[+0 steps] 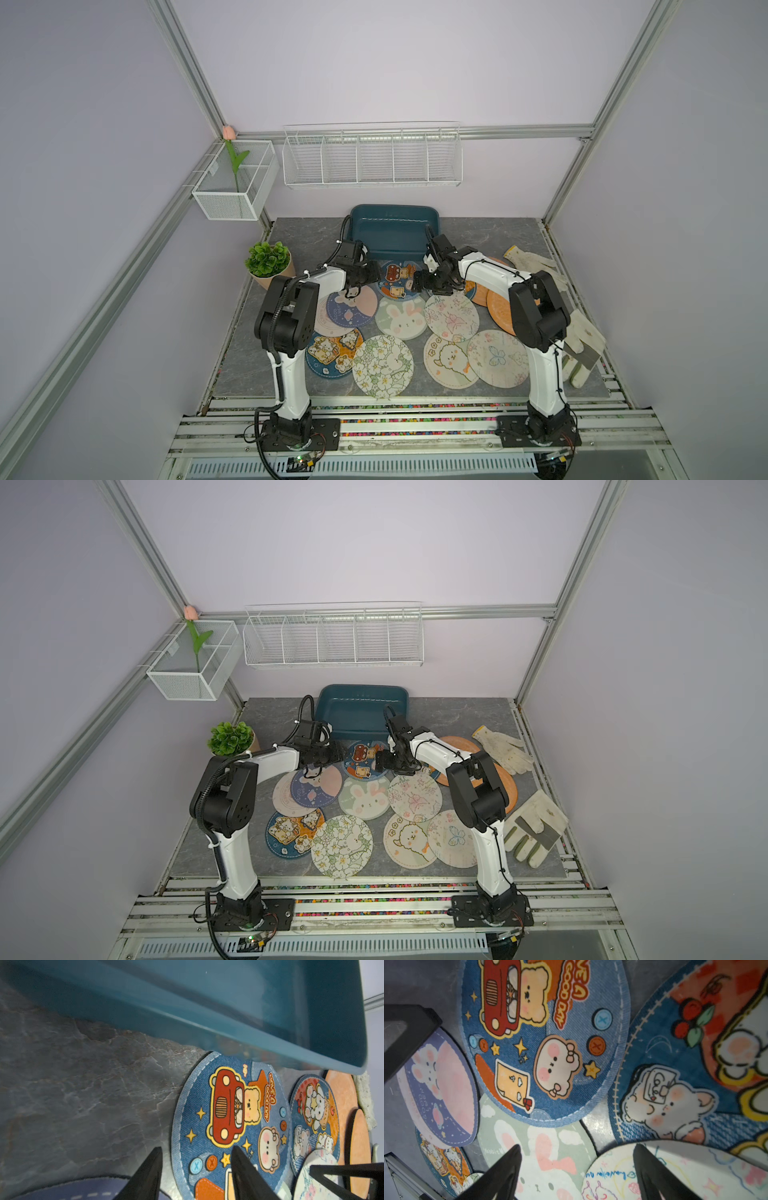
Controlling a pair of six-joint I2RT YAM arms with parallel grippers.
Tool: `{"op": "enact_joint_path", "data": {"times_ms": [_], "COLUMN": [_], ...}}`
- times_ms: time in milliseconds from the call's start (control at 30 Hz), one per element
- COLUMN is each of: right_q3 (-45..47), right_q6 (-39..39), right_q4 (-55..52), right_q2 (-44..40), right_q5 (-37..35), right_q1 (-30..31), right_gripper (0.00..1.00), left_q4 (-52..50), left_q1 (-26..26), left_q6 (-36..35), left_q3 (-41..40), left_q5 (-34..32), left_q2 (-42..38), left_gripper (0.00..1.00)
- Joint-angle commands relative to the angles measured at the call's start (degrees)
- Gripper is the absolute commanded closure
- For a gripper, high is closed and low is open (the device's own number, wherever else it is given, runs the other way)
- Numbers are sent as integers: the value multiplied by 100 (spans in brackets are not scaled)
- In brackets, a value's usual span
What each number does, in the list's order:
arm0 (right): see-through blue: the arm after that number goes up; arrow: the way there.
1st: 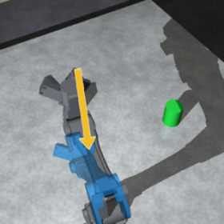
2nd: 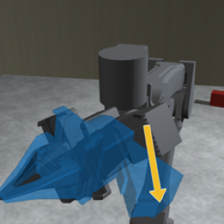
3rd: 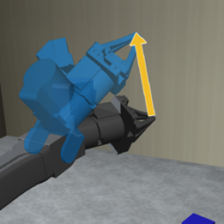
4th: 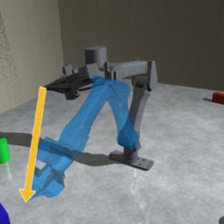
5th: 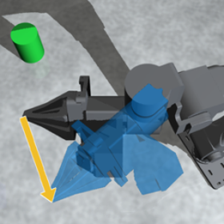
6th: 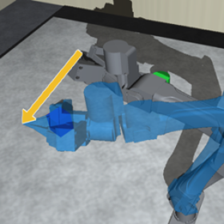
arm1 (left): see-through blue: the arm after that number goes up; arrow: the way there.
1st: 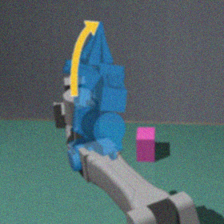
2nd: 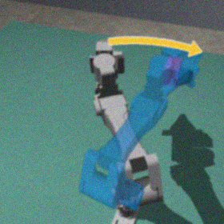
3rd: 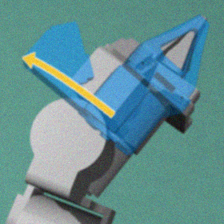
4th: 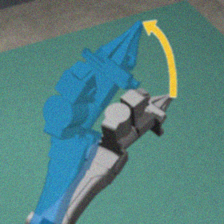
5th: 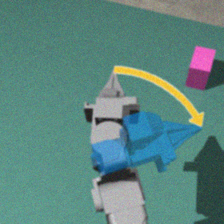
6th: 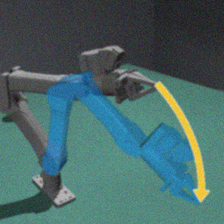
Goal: Put the coasters into the storage box
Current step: Pick up the coaster from the center of the board.
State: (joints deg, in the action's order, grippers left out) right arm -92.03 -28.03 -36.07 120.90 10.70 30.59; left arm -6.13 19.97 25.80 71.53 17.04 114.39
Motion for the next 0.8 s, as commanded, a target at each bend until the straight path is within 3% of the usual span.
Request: {"op": "enact_joint_path", "data": {"times_ms": [0, 767], "right_q3": [-218, -539], "right_q6": [-171, -642], "right_q4": [-7, 370], "right_q2": [159, 686], "right_q5": [134, 125], "right_q1": [61, 110], "right_gripper": [15, 25], "left_q4": [-164, -704], "left_q1": [50, 121], "left_q6": [-90, -190], "left_q3": [170, 532], "left_q5": [190, 275], "left_q2": [130, 538], "left_gripper": [47, 52]}}
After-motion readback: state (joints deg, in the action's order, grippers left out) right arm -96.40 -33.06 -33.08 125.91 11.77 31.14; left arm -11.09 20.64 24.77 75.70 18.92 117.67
